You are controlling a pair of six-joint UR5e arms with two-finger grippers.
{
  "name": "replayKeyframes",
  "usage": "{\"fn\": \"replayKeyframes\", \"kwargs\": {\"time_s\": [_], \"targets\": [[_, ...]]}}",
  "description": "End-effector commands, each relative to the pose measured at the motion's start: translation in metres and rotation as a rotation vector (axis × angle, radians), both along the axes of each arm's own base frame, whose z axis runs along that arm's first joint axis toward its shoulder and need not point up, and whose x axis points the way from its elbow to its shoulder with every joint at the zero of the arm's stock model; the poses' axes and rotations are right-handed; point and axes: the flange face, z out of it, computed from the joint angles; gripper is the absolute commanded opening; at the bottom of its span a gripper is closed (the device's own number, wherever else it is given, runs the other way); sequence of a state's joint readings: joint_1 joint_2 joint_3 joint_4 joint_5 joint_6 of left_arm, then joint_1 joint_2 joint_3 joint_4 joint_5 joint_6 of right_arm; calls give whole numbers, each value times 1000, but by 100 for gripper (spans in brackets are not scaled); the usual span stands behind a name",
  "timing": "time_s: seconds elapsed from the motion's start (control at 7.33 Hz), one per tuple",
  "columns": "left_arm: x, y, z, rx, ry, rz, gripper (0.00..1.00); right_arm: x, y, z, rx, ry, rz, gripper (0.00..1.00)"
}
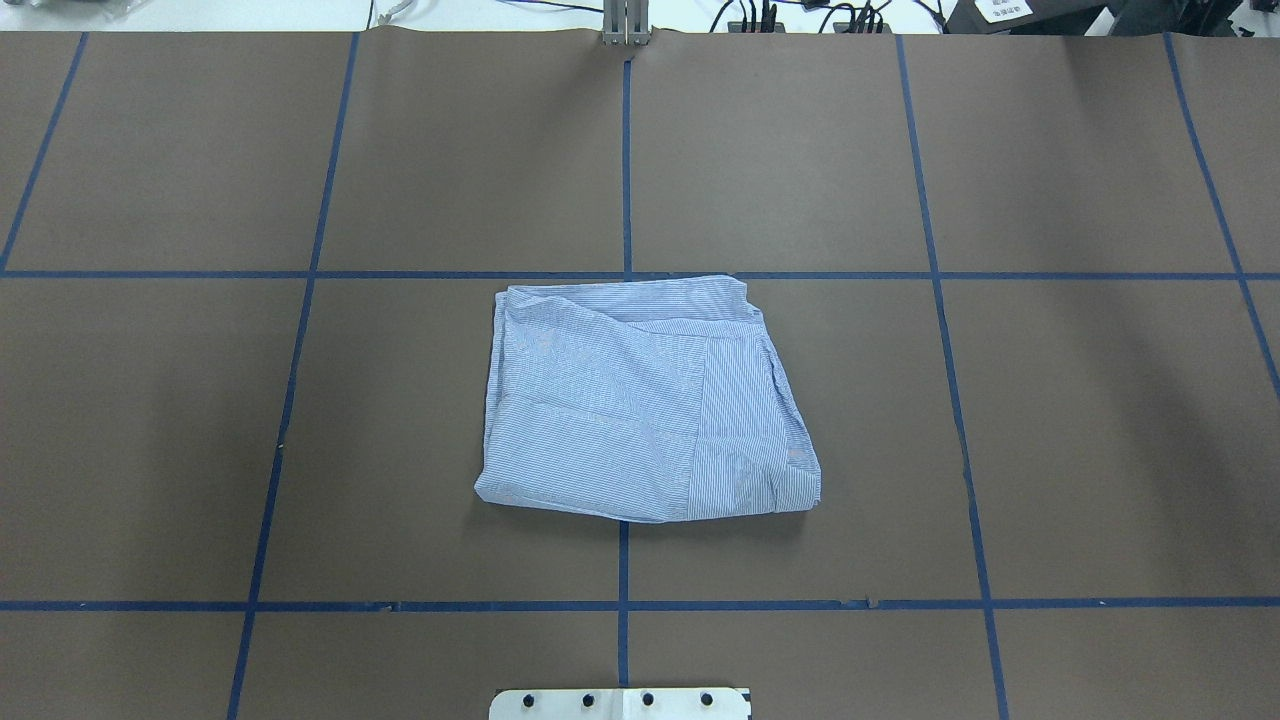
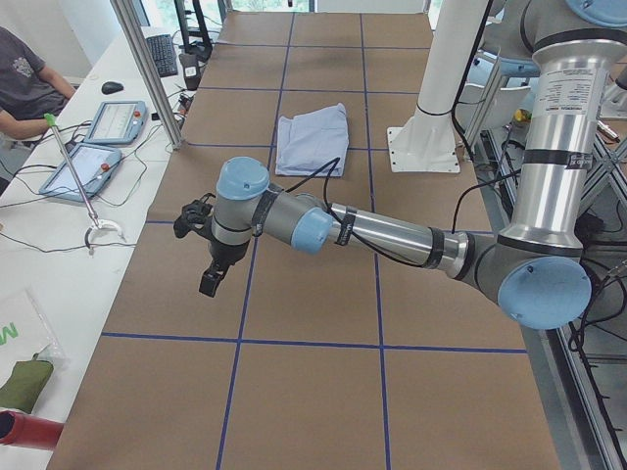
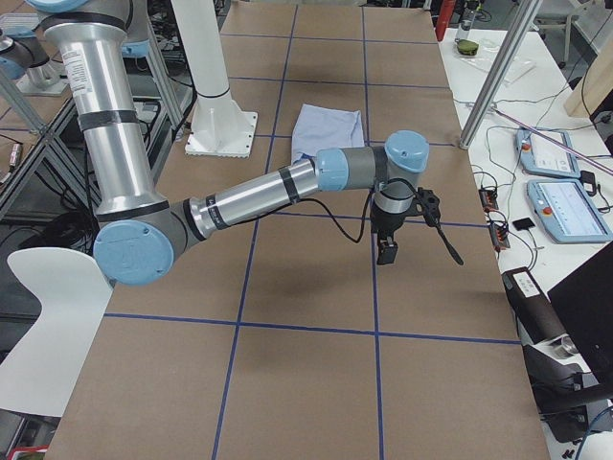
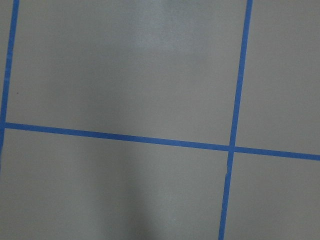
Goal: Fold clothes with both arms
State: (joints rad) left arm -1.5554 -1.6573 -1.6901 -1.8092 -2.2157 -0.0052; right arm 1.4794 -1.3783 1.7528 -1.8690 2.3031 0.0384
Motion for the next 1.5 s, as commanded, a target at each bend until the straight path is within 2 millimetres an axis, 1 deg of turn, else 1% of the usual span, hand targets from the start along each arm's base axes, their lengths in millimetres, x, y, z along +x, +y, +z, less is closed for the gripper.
{"fn": "replayKeyframes", "kwargs": {"time_s": [0.0, 0.14, 0.27, 0.41, 0.55, 0.68, 0.82, 0.96, 1.09, 1.23, 1.36], "targets": [[-1, 3, 58, -48, -6, -6, 100, 17, 37, 57, -101, 2, 21, 100], [-3, 19, 77, -79, -9, -5, 100, 26, 43, 69, -127, 3, 39, 100], [-2, 17, 74, -82, -7, -2, 100, 33, 51, 79, -152, 2, 58, 100], [-1, 21, 78, -105, -1, 0, 100, 35, 63, 91, -172, 2, 63, 100], [-1, 19, 75, -147, 0, 0, 100, 40, 81, 112, -176, 0, 72, 100], [1, 19, 64, -197, 0, 4, 100, 41, 98, 128, -142, -2, 77, 100], [0, 26, 59, -239, 1, 3, 100, 41, 110, 137, -147, -4, 79, 100], [-2, 31, 60, -251, -2, 15, 100, 41, 112, 141, -153, -2, 79, 100], [-1, 33, 61, -258, -1, 39, 100, 41, 112, 139, -148, 0, 79, 100], [1, 34, 63, -263, -5, 55, 100, 41, 115, 144, -158, -1, 78, 100], [1, 34, 70, -267, -7, 61, 100, 43, 116, 144, -160, -3, 83, 100]]}}
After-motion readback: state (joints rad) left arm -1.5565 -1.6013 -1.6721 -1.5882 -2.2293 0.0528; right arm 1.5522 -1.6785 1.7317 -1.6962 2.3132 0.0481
